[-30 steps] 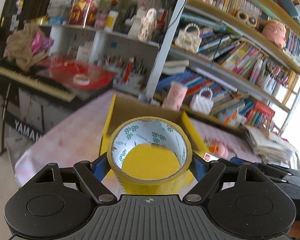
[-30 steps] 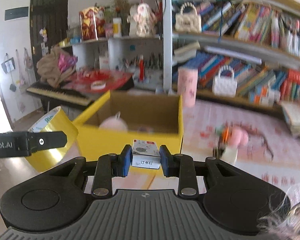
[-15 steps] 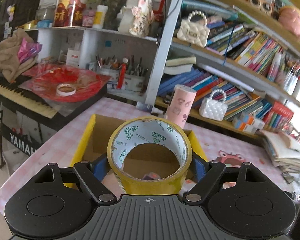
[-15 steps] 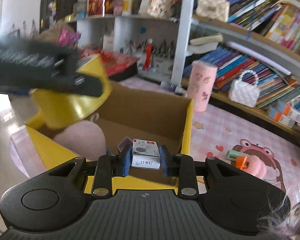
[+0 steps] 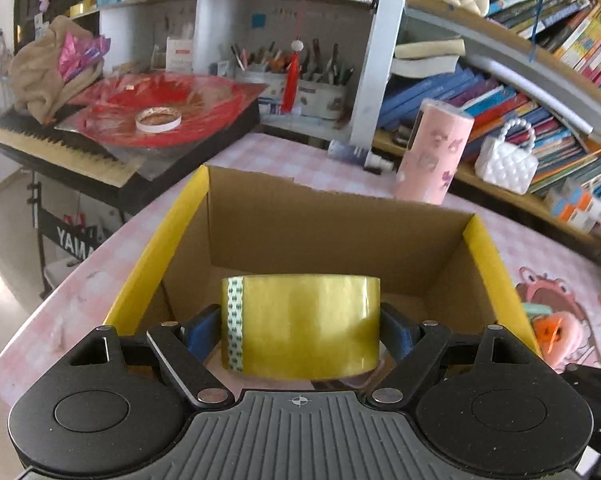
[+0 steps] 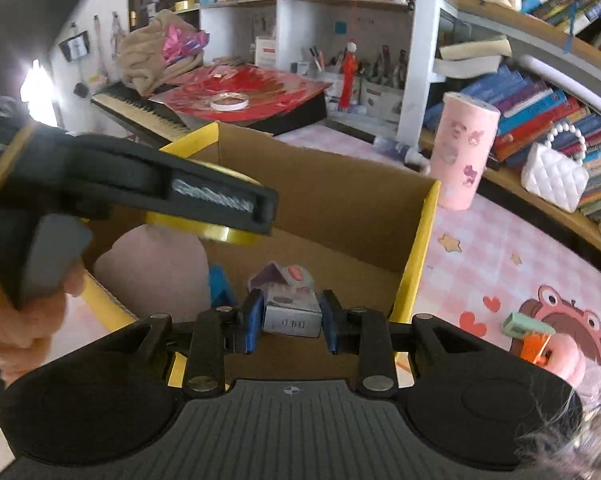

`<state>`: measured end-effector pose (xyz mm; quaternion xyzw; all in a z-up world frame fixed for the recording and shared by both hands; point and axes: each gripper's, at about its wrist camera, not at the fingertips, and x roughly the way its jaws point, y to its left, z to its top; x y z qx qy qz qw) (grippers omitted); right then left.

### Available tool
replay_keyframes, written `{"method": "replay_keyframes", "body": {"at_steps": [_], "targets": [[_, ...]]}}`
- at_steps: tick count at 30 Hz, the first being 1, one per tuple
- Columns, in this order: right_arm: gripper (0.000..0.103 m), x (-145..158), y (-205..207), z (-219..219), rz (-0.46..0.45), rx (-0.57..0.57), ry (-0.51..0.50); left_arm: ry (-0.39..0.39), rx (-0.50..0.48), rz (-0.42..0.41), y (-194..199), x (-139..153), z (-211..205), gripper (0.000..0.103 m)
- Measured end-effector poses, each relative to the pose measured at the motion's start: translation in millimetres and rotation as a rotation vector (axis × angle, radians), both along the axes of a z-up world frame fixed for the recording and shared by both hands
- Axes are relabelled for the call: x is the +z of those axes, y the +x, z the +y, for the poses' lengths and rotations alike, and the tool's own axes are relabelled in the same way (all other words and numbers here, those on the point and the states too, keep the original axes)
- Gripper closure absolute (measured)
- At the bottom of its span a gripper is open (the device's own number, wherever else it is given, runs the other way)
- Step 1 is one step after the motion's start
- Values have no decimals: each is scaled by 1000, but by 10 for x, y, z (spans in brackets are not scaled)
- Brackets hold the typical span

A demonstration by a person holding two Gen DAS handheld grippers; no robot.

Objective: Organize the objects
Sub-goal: 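Open both grippers to drop the tape roll and white box into the box, then withdraw both tools from the box toward the binder clips and white block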

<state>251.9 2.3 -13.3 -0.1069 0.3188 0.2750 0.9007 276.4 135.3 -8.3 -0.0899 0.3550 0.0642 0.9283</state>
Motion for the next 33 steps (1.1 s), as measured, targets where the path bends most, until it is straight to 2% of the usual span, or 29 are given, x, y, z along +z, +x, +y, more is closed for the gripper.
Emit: {"method": "replay_keyframes", "body": {"at_steps": [5,6,10,15,19,26,33], "targets": [[73,-10,-14,-3,-7,0,6,12,3,-13,-30,23,-48,20],[67,-3,-20,-2,-12,-3,4,14,0,-21,-48,46,-54,19],[57,102,-103,-34,-49,-18,41,15,-37,-126,-244,268,-79,14],[56,301,-279,-123,-101,-42,75,37,-53,-263,-640,597,-71,11],[55,445,-458,-202,-139,-70,94,20,-38,-311,-977,694,-17,9],[53,477,-879,-234,-167,-104,83,-29,9,-279,-1410,556,107,9],[53,300,-1238,-167,-115,-155,51,-37,32,-205,-1742,336,228,9]]}}
